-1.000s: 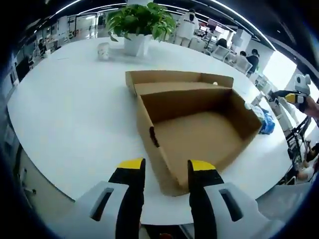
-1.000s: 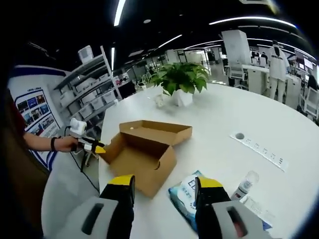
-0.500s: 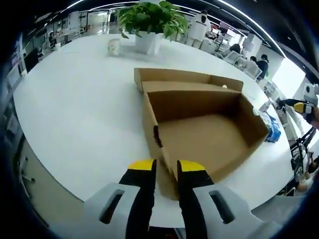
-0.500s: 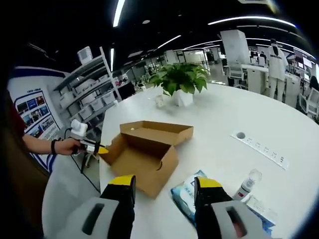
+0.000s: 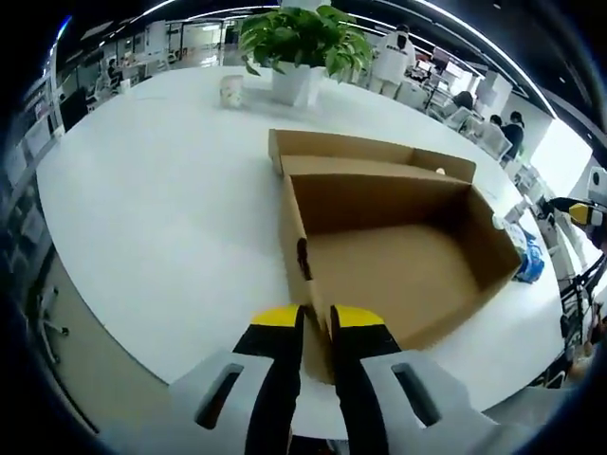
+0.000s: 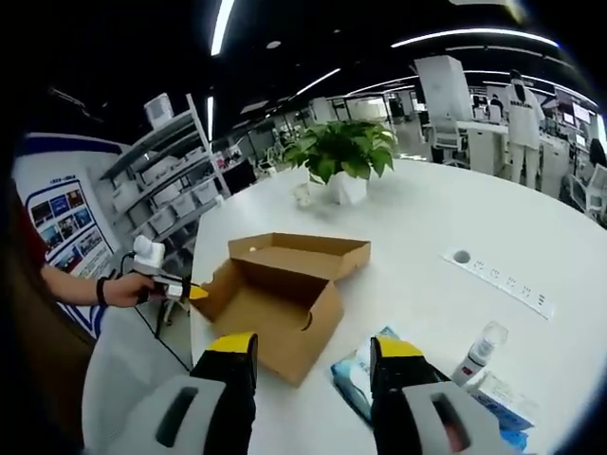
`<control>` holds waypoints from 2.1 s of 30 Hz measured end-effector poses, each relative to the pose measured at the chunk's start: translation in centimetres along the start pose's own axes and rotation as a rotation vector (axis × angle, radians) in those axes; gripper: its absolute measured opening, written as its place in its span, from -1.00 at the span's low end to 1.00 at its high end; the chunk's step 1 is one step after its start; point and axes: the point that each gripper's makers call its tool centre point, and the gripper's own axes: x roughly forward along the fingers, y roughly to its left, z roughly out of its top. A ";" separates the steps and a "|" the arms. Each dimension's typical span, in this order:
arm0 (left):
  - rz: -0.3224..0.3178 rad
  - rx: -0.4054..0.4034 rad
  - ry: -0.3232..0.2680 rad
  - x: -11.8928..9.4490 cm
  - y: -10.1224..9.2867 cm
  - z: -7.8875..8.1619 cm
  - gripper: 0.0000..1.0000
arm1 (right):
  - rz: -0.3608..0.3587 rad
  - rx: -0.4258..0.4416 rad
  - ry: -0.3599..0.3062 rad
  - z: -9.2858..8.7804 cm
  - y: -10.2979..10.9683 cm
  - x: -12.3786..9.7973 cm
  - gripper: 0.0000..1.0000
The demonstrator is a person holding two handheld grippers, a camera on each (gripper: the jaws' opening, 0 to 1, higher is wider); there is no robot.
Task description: Operate the shoe box by opening the lid, removing the specified soft item, and placing it in the target area until the item is outside and the box remains undamaged.
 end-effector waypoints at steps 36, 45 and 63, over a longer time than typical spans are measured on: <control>0.045 -0.007 -0.026 1.0 1.1 0.4 -0.85 | -0.043 0.032 0.047 4.9 -1.8 9.3 -0.14; 0.052 -0.009 -0.032 0.9 1.1 0.4 -0.86 | -0.066 0.062 0.055 6.1 -2.9 12.3 -0.17; 0.066 -0.026 -0.036 0.9 1.1 0.4 -0.87 | -0.154 0.147 0.138 6.4 -5.6 19.1 -0.20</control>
